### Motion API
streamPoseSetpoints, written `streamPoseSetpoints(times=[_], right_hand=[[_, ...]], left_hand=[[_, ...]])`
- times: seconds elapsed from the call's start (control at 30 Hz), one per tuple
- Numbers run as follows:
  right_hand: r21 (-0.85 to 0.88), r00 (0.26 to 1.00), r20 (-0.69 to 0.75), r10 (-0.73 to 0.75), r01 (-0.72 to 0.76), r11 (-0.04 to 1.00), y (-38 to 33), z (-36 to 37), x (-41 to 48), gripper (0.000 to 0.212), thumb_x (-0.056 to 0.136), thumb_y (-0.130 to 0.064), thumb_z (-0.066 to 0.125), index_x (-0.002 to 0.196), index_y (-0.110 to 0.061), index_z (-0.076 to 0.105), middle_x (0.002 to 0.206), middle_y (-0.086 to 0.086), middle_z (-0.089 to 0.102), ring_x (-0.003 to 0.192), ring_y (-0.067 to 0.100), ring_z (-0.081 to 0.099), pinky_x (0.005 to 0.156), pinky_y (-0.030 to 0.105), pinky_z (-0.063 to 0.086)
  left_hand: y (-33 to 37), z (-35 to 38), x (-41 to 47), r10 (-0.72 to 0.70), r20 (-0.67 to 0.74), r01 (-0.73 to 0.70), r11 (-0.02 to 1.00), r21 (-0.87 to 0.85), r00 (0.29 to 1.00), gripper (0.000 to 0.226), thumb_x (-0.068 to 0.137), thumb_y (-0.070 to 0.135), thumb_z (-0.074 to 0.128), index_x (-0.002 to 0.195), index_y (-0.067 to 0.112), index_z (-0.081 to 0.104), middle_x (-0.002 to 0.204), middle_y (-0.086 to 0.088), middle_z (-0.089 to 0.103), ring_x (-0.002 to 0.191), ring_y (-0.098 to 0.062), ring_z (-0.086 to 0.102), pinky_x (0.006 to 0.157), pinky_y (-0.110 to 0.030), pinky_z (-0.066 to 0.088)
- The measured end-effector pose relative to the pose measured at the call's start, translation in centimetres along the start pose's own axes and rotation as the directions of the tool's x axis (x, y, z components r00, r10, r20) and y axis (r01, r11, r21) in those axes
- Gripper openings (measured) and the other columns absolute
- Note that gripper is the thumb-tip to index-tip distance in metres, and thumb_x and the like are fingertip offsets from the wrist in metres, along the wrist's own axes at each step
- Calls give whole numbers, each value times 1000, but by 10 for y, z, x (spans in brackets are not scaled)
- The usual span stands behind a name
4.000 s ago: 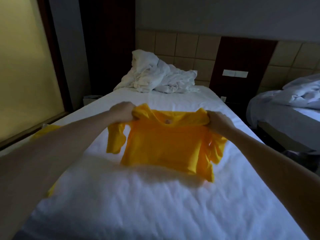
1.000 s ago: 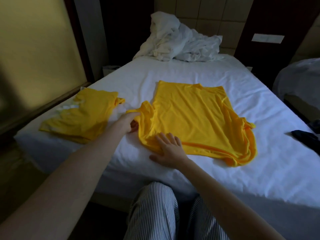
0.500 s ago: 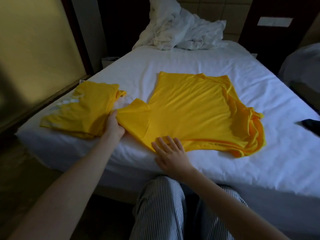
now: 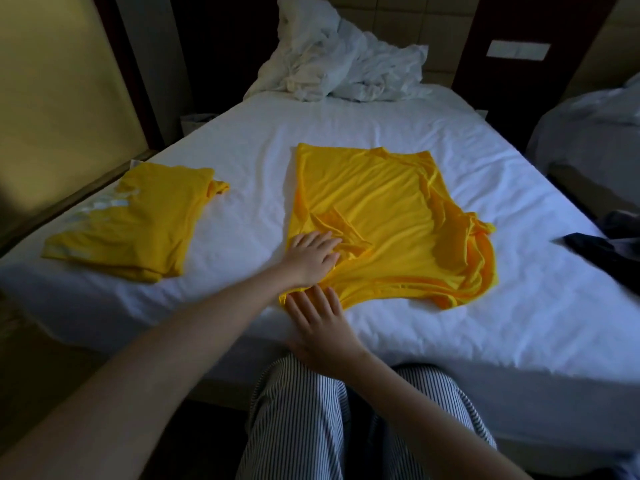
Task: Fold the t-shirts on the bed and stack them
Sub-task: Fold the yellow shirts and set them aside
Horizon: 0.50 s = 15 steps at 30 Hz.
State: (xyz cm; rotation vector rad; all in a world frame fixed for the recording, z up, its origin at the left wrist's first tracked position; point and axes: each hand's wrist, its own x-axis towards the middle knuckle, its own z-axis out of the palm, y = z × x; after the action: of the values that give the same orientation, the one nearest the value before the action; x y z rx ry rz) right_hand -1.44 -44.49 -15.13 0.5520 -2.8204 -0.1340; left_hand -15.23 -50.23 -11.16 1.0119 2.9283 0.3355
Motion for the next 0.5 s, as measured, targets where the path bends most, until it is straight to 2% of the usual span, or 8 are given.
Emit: streamPoseSetpoints(times=[0.1, 0.17, 0.23, 0.3, 0.37, 0.43, 0.47, 0.5], right_hand=[[45, 996, -51, -67, 69, 997, 10, -1, -5, 65, 74, -50, 37, 125, -15, 57, 121, 8, 63, 110, 36, 60, 88, 53, 48], [150, 982, -164, -96, 121, 981, 22, -5, -13, 54, 78, -44, 39, 122, -21, 59, 119, 4, 65, 109, 31, 62, 87, 52, 48], [226, 953, -302, -34, 106, 968, 42, -14, -22, 41, 79, -36, 43, 117, -27, 56, 114, -2, 67, 106, 25, 62, 89, 47, 48], [281, 916, -388, 102, 12, 960, 71, -21, -34, 36, 79, -30, 46, 114, -26, 54, 110, 0, 69, 106, 23, 58, 94, 38, 42], [291, 891, -377, 254, -147, 945, 103, -28, -51, 37, 79, -29, 47, 112, -19, 62, 109, 5, 69, 104, 26, 61, 92, 39, 35], [216, 876, -298, 380, -326, 920, 130, -32, -69, 45, 78, -34, 45, 113, -14, 65, 115, 10, 67, 106, 34, 62, 95, 40, 38], [183, 865, -210, 455, -423, 888, 140, -33, -77, 52, 80, -40, 43, 120, -14, 63, 124, 11, 62, 114, 37, 57, 100, 44, 37], [155, 839, -114, 532, -514, 844, 147, -34, -84, 58, 83, -48, 39, 130, -18, 55, 137, 9, 52, 127, 36, 46, 107, 47, 29]], left_hand=[[-4, 9, -3, -12, 44, 8, 996, 88, 999, 52, 101, 46, 24, 150, 37, 10, 160, 3, 4, 147, -20, 3, 117, -40, 0], [-8, 3, -10, 15, 113, -26, 995, 99, 993, 52, 100, 49, 21, 149, 42, 4, 160, 3, -3, 147, -21, -2, 116, -45, -4], [-13, 2, -20, 41, 141, -61, 988, 141, 989, 53, 100, 50, 20, 148, 43, -1, 160, 4, -7, 147, -21, -5, 116, -48, -4], [-18, 4, -27, 59, 158, -90, 976, 198, 986, 54, 100, 51, 18, 148, 42, -6, 160, 3, -8, 147, -21, -7, 116, -48, -4], [-19, 0, -28, 59, 199, -103, 971, 218, 978, 54, 99, 53, 16, 149, 41, -4, 160, 4, -8, 147, -21, -8, 116, -49, -5], [-15, -9, -23, 70, 172, -100, 980, 172, 983, 58, 95, 60, 13, 149, 39, 13, 160, 5, 1, 147, -19, -6, 116, -50, -5], [-10, -12, -19, 99, 98, -109, 988, 111, 990, 67, 88, 64, 9, 147, 38, 25, 159, 5, 9, 147, -17, -2, 116, -47, -3], [-1, -12, -14, 121, 6, -121, 992, 23, 993, 76, 80, 65, 5, 144, 36, 33, 158, 5, 16, 147, -16, 2, 116, -43, 1]])
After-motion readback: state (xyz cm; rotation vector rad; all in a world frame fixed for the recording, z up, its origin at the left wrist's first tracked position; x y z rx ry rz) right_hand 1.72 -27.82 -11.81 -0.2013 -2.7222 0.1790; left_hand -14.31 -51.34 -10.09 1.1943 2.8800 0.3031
